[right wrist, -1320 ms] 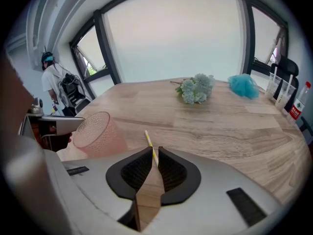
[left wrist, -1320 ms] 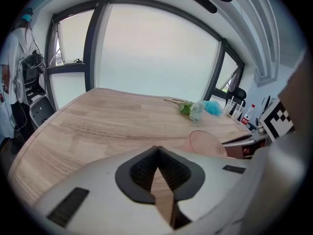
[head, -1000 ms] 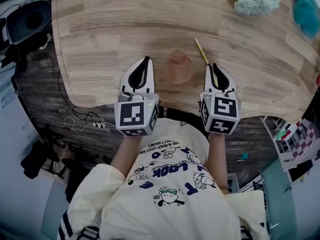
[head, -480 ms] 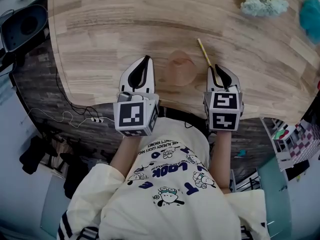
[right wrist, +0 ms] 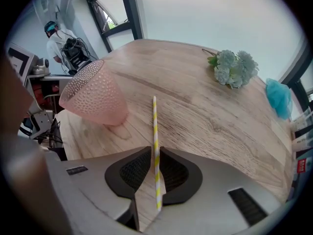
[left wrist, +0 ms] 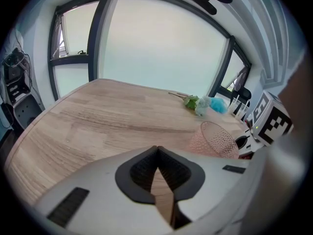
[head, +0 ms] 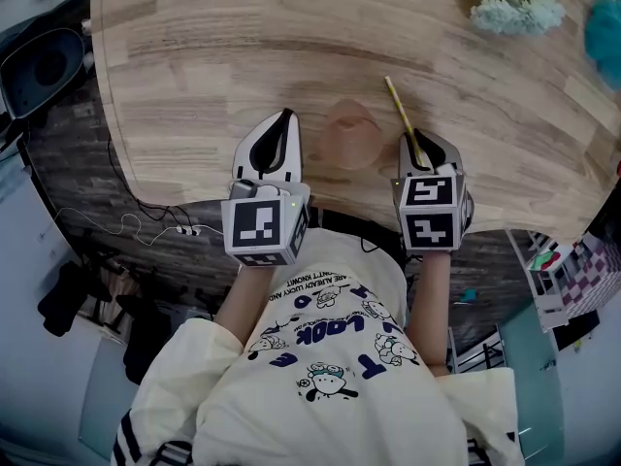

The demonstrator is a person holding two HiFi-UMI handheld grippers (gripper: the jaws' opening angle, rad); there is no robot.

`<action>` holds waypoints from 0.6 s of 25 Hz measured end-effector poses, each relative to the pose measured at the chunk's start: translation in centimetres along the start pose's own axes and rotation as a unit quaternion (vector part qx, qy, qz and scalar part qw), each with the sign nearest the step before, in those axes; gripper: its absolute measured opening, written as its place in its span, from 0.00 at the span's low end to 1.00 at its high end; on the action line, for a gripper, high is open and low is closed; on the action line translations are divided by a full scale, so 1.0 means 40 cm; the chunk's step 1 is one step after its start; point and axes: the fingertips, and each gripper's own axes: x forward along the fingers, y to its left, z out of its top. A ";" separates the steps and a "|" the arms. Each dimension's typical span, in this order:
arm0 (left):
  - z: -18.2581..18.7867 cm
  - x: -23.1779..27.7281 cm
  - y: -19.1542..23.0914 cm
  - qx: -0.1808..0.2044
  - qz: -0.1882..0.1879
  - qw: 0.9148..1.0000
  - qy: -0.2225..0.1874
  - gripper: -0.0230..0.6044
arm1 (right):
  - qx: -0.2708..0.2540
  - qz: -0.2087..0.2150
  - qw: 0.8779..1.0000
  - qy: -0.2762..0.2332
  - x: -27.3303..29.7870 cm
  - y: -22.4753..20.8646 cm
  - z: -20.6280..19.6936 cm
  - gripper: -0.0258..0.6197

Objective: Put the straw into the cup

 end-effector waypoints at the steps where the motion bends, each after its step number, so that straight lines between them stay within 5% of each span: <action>1: -0.001 0.000 0.000 0.000 0.000 1.000 0.001 0.09 | -0.002 0.001 1.000 0.004 0.002 -0.001 -0.001 0.13; 15: -0.008 -0.001 0.007 -0.009 0.006 1.000 0.005 0.09 | -0.010 0.025 0.997 0.065 0.015 0.012 -0.005 0.07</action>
